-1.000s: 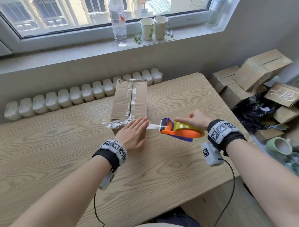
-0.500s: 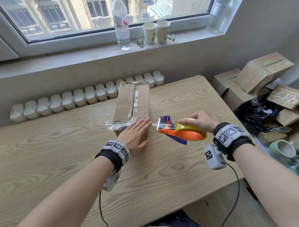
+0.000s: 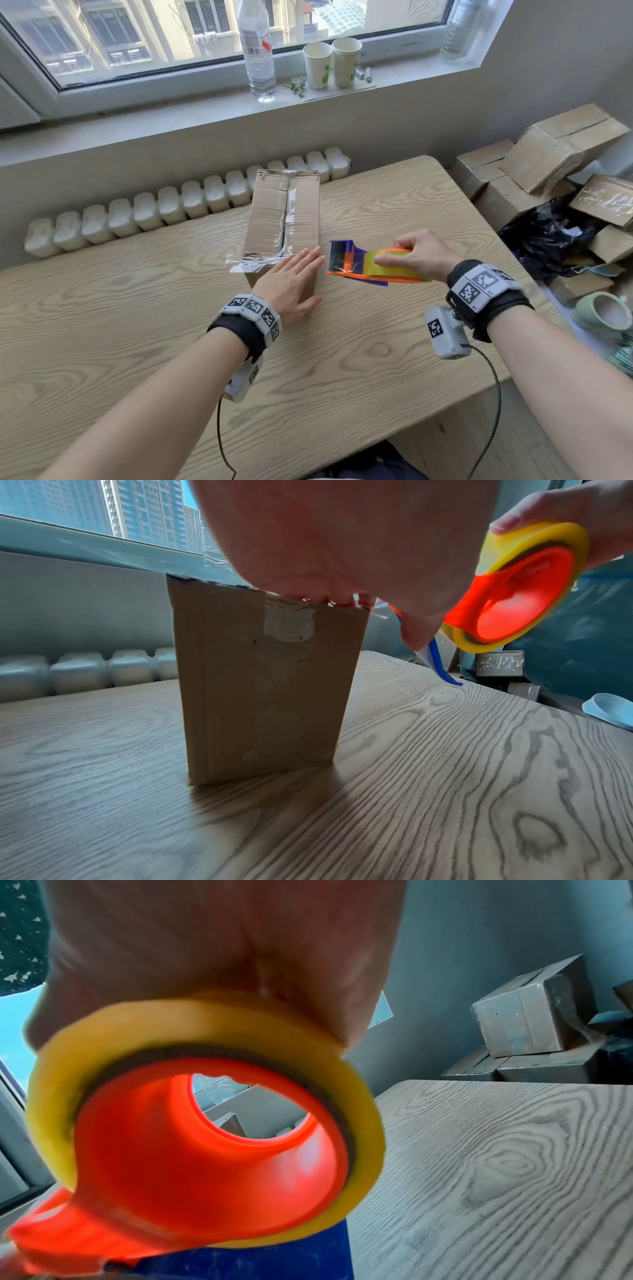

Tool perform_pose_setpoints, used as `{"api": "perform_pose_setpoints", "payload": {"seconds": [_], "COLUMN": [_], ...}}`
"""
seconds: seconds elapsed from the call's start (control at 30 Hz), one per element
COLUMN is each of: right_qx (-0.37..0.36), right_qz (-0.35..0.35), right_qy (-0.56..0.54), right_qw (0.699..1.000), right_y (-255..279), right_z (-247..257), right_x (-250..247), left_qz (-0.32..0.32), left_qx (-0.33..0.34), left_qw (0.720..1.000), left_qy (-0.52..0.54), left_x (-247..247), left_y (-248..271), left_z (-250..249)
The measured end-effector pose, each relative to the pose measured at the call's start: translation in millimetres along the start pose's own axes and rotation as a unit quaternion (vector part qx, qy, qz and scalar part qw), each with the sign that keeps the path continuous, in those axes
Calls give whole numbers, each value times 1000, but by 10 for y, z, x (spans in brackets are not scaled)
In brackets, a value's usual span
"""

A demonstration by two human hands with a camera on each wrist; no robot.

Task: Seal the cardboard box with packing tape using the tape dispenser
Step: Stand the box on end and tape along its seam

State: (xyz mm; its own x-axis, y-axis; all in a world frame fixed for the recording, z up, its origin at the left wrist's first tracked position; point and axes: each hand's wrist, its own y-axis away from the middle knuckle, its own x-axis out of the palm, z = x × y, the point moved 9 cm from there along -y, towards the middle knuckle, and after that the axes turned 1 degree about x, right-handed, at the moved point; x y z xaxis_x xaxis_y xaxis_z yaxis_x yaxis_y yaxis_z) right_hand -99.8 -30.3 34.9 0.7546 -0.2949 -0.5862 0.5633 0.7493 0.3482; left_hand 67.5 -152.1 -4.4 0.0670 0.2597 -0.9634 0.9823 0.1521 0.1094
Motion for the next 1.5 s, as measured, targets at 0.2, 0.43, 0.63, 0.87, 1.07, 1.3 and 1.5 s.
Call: {"api": "perform_pose_setpoints", "payload": {"seconds": [0.2,0.43,0.63,0.87,1.07,1.3,1.5], "right_qx": [-19,12,86,41,10,-1,-9], "right_qz": [-5,-12,15,14,4,0,-6], "right_qy": [2,20,46,-7,-16,-6,-16], "right_qw": [1000,1000,995,999,1000,1000,1000], "right_y": [18,19,43,35,25,44,55], "right_z": [35,-62,-255,-208,-107,-42,-59], "right_x": [-1,-32,-5,28,45,24,33], "left_qz": [1,8,10,11,16,16,16], "left_qx": [2,2,7,6,2,1,-2], "left_qw": [1000,1000,999,999,999,999,999], "left_qy": [-8,-25,-30,-30,-37,-44,-41], "left_x": [-3,17,17,32,36,40,35], "left_y": [-7,12,15,12,5,-17,-11], "left_z": [-15,9,7,20,16,-10,-18]}}
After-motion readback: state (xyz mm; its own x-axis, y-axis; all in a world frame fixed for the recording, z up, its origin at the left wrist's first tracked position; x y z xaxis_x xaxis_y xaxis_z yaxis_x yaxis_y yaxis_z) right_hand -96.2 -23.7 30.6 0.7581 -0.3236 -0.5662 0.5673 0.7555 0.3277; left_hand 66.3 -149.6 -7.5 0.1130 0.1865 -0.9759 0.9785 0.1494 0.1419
